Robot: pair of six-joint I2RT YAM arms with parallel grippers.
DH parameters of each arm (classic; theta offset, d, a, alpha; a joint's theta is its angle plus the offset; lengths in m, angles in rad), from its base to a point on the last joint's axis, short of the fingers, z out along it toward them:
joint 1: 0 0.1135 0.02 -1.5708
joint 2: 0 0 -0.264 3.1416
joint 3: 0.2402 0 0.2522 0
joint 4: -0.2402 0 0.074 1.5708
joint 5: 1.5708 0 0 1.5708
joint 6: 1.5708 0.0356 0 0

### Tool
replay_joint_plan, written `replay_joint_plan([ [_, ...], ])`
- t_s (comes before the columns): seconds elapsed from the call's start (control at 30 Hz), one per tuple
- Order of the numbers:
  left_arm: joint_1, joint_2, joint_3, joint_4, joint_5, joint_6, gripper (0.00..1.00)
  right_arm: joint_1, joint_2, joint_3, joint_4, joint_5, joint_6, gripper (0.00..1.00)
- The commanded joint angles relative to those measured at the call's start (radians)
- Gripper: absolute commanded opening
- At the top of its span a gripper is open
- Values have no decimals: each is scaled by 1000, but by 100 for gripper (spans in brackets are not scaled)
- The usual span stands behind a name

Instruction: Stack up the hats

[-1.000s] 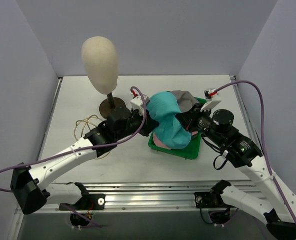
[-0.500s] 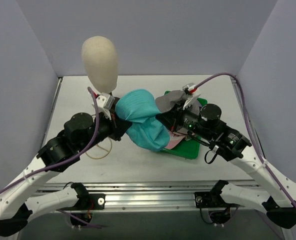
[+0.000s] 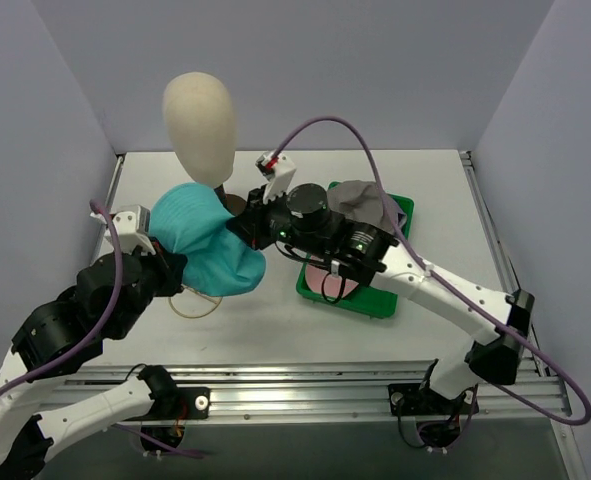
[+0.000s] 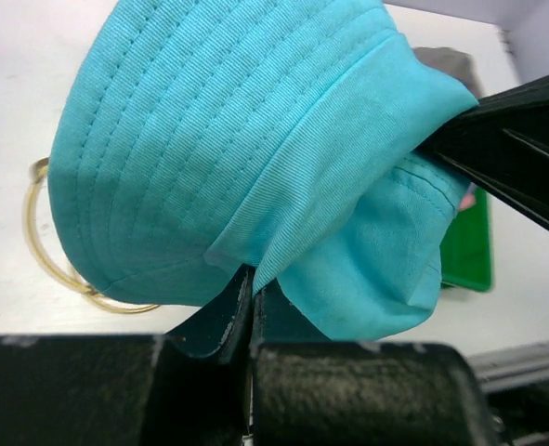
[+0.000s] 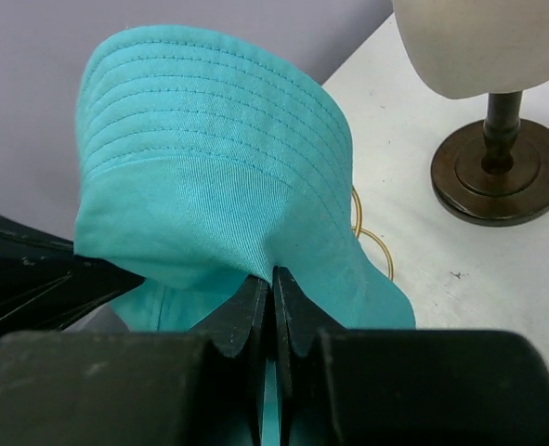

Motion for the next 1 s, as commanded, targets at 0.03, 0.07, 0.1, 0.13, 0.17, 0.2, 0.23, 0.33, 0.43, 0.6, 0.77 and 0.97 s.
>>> replay_joint_plan([
  [0.03,16,-3,23,-206,-275,-76,2,-8,133,152,-5,110,-42,0],
  [0.07,18,-6,19,-220,-280,-93,2,-8,156,168,-12,107,-42,0],
  [0.1,19,-9,17,-225,-283,-102,2,-6,187,179,-9,105,-43,0],
  [0.13,21,-20,16,-231,-295,-110,2,-6,201,196,-5,103,-43,0],
  [0.17,21,-26,6,-245,-312,-133,2,-8,215,209,0,99,-45,0],
  [0.2,22,-31,0,-254,-332,-142,2,-6,250,228,-8,102,-48,0],
  [0.23,24,-37,-4,-268,-355,-159,2,-8,270,252,-15,105,-60,0],
  [0.33,27,-39,-37,-285,-420,-204,2,-6,351,364,-71,110,-80,0],
  [0.43,47,-13,-61,-259,-420,-192,2,-8,426,469,-110,107,-91,0],
  [0.6,152,44,-35,-208,-291,-129,2,-15,509,581,-143,82,-95,0],
  [0.77,397,99,-47,-110,-76,-11,2,-37,563,653,-166,61,-91,0],
  [0.97,665,95,-124,-10,269,63,2,-49,609,691,-161,-8,-92,0],
])
